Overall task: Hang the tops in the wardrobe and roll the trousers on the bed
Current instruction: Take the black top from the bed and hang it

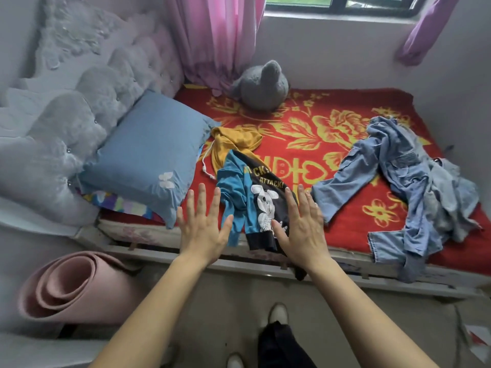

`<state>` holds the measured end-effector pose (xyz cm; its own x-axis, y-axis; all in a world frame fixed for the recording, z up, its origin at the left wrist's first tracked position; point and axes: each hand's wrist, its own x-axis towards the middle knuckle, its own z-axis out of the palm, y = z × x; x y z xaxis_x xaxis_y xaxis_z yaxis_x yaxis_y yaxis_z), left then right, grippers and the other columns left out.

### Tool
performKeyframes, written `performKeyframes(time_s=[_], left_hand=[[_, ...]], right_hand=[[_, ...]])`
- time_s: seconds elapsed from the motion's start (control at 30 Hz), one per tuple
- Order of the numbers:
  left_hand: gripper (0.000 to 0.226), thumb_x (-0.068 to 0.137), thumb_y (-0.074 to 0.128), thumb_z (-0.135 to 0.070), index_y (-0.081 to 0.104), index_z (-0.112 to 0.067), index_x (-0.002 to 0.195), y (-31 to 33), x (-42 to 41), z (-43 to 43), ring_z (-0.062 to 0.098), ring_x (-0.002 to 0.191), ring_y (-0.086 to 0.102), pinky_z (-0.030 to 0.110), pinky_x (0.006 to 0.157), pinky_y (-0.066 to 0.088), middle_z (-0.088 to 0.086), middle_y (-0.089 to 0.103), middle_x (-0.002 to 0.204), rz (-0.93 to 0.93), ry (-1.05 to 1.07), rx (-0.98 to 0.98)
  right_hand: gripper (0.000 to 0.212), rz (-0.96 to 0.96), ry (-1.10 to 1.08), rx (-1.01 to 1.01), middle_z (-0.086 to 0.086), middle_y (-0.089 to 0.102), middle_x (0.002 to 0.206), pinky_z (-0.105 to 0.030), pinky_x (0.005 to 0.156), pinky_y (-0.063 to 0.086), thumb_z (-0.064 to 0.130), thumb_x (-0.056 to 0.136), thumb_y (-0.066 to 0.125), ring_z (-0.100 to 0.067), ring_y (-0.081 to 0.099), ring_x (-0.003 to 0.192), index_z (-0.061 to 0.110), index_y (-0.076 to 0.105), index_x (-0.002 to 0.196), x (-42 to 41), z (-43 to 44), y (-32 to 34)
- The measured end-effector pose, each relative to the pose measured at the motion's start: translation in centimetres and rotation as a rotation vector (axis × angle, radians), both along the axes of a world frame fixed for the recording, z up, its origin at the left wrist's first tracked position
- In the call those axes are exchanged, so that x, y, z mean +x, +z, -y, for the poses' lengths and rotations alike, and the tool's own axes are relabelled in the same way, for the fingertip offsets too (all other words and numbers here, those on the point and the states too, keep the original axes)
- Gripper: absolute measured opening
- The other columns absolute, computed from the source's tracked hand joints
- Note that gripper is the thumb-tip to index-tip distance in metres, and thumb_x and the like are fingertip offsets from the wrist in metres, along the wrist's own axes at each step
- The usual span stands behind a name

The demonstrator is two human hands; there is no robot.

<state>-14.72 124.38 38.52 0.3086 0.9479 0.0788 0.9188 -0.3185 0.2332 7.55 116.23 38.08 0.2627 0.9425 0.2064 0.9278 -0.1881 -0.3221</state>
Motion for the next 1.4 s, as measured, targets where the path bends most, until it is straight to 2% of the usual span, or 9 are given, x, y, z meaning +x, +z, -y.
performKeyframes(time_s=[0.33, 0.43, 0.67, 0.93, 1.03, 1.1, 1.2, 1.3, 1.4], left_hand=[[0.073, 0.095, 0.022, -0.064, -0.014, -0.038, 0.154, -5.0, 7.7, -16.0, 0.024, 0.148, -0.023, 0.055, 0.118, -0.006, 0.000, -0.024, 0.161, -0.130, 0.047, -0.214], [0.075, 0.095, 0.025, -0.064, -0.010, -0.034, 0.155, -6.4, 10.0, -20.8, 0.023, 0.149, -0.018, 0.054, 0.118, -0.002, 0.001, -0.019, 0.163, -0.131, 0.094, -0.286], [0.072, 0.098, 0.031, -0.057, 0.000, -0.029, 0.157, -13.5, 13.8, -29.9, 0.020, 0.151, -0.011, 0.049, 0.119, 0.005, 0.000, -0.010, 0.165, -0.113, 0.093, -0.439], [0.070, 0.098, 0.048, -0.039, 0.015, -0.017, 0.156, -31.1, 18.3, -37.6, 0.023, 0.150, 0.002, 0.049, 0.118, 0.017, 0.004, 0.000, 0.165, 0.027, 0.146, -0.551], [0.068, 0.098, 0.049, -0.030, 0.015, -0.018, 0.156, -36.6, 18.9, -37.6, 0.028, 0.145, 0.019, 0.045, 0.114, 0.026, 0.009, 0.018, 0.160, -0.105, 0.085, -0.594], [0.060, 0.092, 0.050, -0.019, 0.031, -0.017, 0.149, -38.6, 18.7, -37.6, 0.033, 0.126, 0.040, 0.046, 0.099, 0.036, 0.011, 0.043, 0.138, -0.213, 0.043, -0.473], [0.042, 0.084, 0.050, -0.011, 0.057, -0.016, 0.126, -39.5, 17.2, -37.7, 0.036, 0.102, 0.051, 0.047, 0.082, 0.038, 0.012, 0.058, 0.108, -0.148, 0.095, -0.345], [0.037, 0.082, 0.045, -0.014, 0.065, -0.016, 0.113, -38.6, 14.8, -37.1, 0.037, 0.097, 0.055, 0.046, 0.078, 0.039, 0.013, 0.064, 0.100, -0.155, 0.129, -0.364], [0.040, 0.083, 0.034, -0.024, 0.068, -0.016, 0.103, -37.2, 12.4, -34.9, 0.036, 0.100, 0.063, 0.043, 0.084, 0.040, 0.013, 0.070, 0.103, -0.333, 0.172, -0.572]], right_hand=[[0.082, -0.069, -0.011, -0.279, -0.008, -0.021, 0.164, -0.050, 0.120, -0.005, 0.063, 0.096, 0.035, -0.032, -0.016, 0.151, 0.031, -0.009, 0.157, 10.0, -16.9, -7.8], [0.086, -0.058, 0.009, -0.375, -0.011, -0.024, 0.162, -0.052, 0.121, -0.001, 0.066, 0.095, 0.032, -0.035, -0.016, 0.151, 0.029, -0.016, 0.156, 13.3, -21.9, -10.0], [0.082, -0.194, -0.004, -0.489, -0.011, -0.009, 0.166, -0.045, 0.122, 0.009, 0.060, 0.098, 0.037, -0.031, -0.003, 0.153, 0.024, -0.004, 0.159, 16.8, -31.2, -16.7], [0.075, -0.306, -0.025, -0.476, -0.018, 0.004, 0.165, -0.042, 0.121, 0.013, 0.040, 0.100, 0.051, -0.033, 0.007, 0.152, 0.015, 0.012, 0.158, 15.8, -37.8, -32.6], [0.070, -0.268, -0.051, -0.526, -0.019, 0.025, 0.159, -0.045, 0.120, 0.018, 0.038, 0.100, 0.052, -0.037, 0.020, 0.148, 0.009, 0.022, 0.156, 14.2, -38.3, -37.8], [0.058, -0.155, -0.030, -0.471, -0.020, 0.052, 0.138, -0.049, 0.110, 0.034, 0.031, 0.099, 0.055, -0.042, 0.045, 0.130, 0.004, 0.041, 0.148, 13.2, -38.4, -40.0], [0.044, -0.086, -0.045, -0.336, -0.019, 0.061, 0.106, -0.046, 0.086, 0.040, 0.016, 0.088, 0.060, -0.041, 0.056, 0.096, 0.004, 0.059, 0.130, 12.5, -38.6, -40.9], [0.052, -0.120, -0.062, -0.379, -0.019, 0.060, 0.106, -0.047, 0.082, 0.038, 0.019, 0.085, 0.052, -0.041, 0.054, 0.094, 0.006, 0.053, 0.135, 12.1, -39.4, -39.1], [0.064, -0.230, 0.038, -0.470, -0.019, 0.065, 0.117, -0.046, 0.083, 0.042, 0.020, 0.083, 0.050, -0.042, 0.057, 0.097, 0.007, 0.042, 0.145, 11.6, -38.5, -36.3]])
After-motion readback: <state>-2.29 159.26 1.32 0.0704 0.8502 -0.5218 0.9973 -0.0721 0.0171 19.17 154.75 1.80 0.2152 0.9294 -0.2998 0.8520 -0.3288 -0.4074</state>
